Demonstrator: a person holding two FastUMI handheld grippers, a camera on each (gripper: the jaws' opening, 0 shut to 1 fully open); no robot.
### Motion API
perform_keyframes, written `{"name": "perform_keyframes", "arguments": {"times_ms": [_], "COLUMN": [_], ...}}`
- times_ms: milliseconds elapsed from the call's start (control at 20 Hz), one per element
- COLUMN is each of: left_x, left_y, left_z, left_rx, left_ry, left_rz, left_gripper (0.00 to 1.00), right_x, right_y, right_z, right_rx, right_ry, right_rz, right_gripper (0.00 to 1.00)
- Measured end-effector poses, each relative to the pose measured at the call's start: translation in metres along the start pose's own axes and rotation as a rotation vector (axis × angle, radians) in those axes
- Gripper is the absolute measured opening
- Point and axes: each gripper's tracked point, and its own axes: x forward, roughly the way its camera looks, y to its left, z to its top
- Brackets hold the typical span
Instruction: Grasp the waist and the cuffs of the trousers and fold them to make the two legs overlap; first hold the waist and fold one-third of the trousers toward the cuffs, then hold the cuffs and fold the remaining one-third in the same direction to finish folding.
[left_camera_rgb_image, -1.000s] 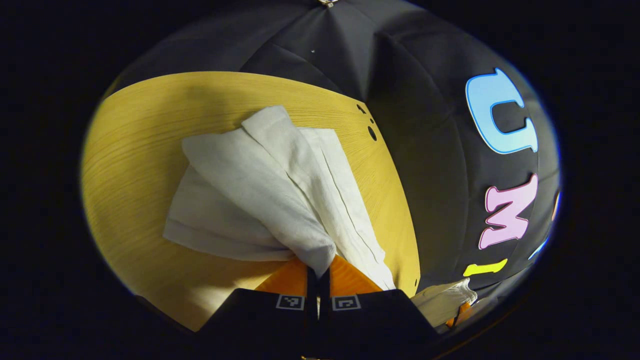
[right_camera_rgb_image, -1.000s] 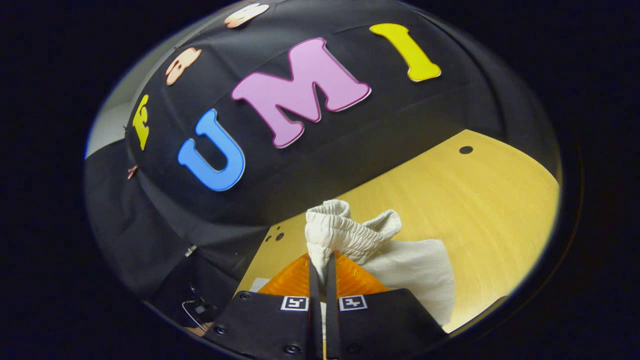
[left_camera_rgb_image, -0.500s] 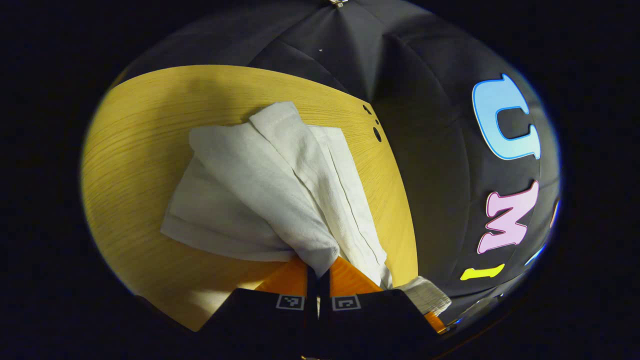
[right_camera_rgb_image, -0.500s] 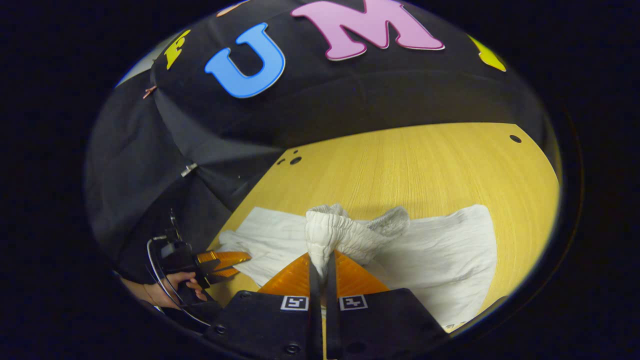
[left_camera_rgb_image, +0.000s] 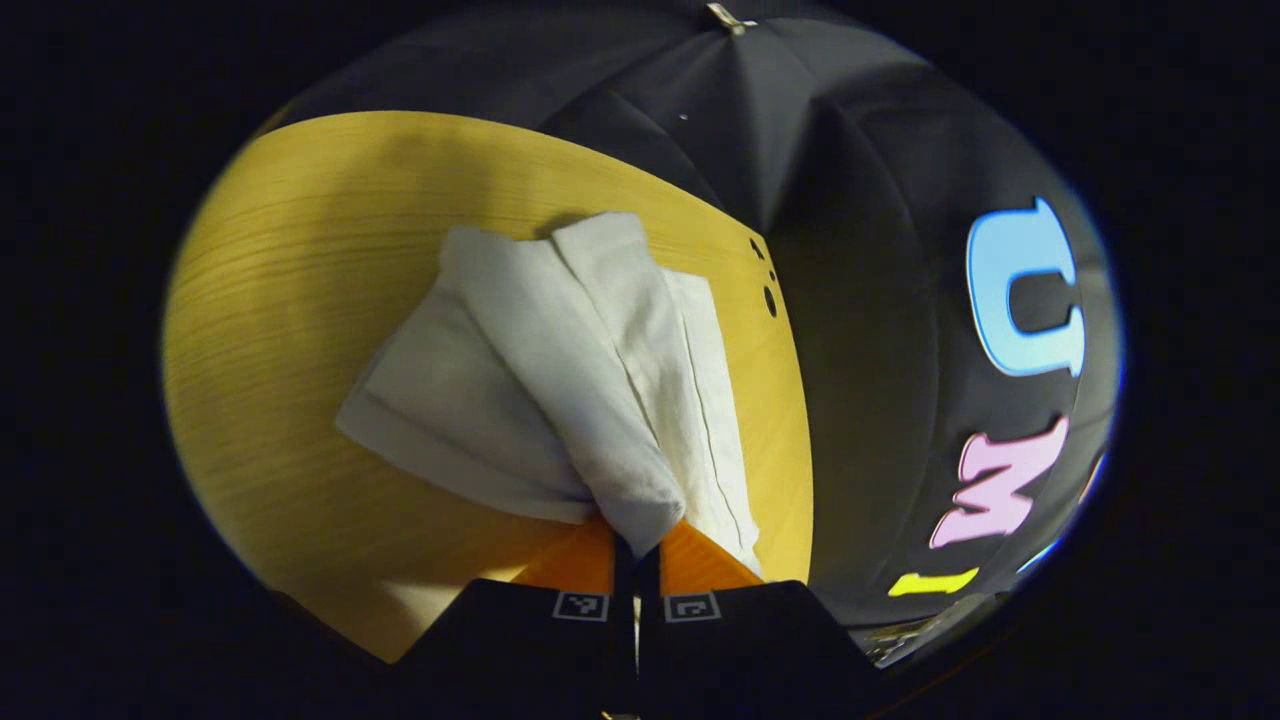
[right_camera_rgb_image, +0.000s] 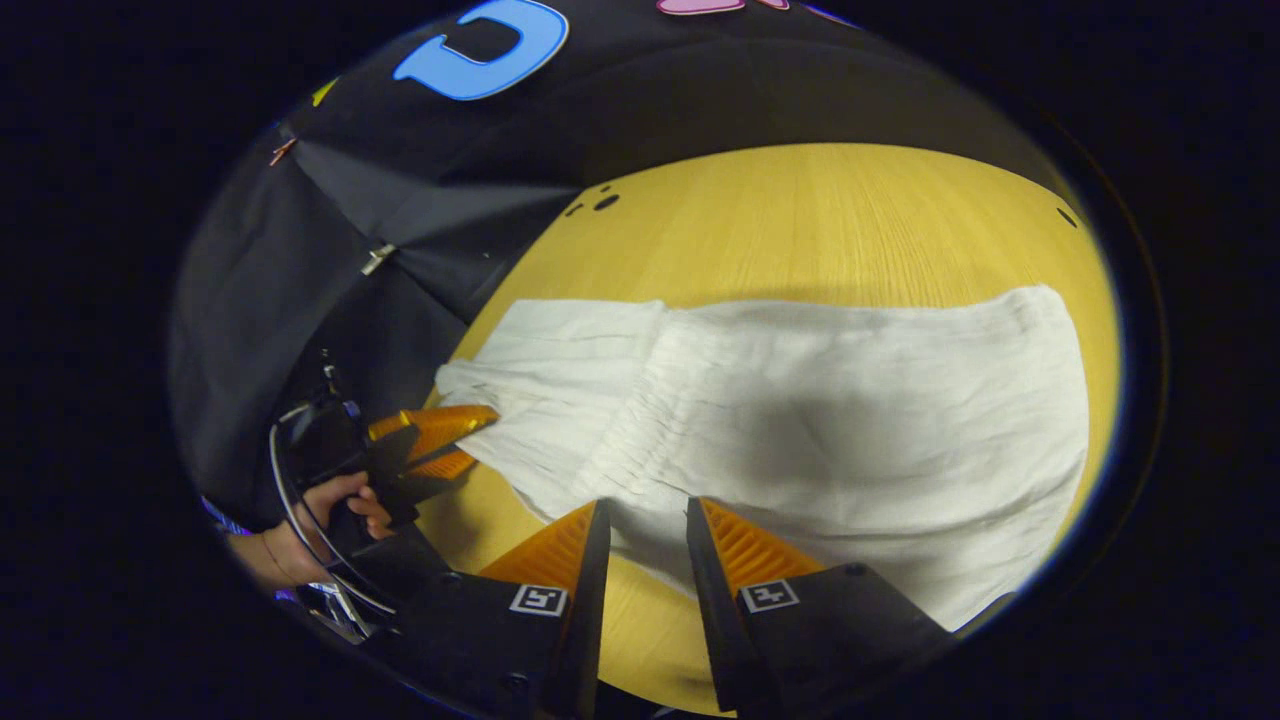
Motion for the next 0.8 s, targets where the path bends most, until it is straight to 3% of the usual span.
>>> {"name": "perform_keyframes", "arguments": {"times_ms": [200, 400, 450, 600, 800], "left_x": [-0.003, -0.008, -0.009, -0.011, -0.024], "left_y": [0.004, -0.014, -0.022, -0.044, -0.086], "left_z": [0.009, 0.010, 0.011, 0.007, -0.002], "left_rx": [-0.048, -0.016, 0.016, 0.156, 0.355], "left_ry": [-0.007, -0.005, -0.003, 0.001, -0.026], "left_rz": [-0.011, -0.086, -0.102, -0.117, -0.171], "left_gripper": [0.09, 0.07, 0.06, 0.06, 0.06], "right_x": [-0.002, -0.028, -0.041, -0.088, -0.129], "right_y": [-0.011, -0.010, -0.017, -0.054, -0.122], "right_z": [-0.007, 0.010, 0.019, 0.042, 0.032], "right_rx": [0.095, 0.129, 0.144, 0.196, 0.286], "right_ry": [-0.022, -0.098, -0.135, -0.233, -0.324], "right_rz": [0.026, 0.059, 0.059, 0.011, -0.102], "right_gripper": [0.42, 0.39, 0.48, 0.48, 0.48]}}
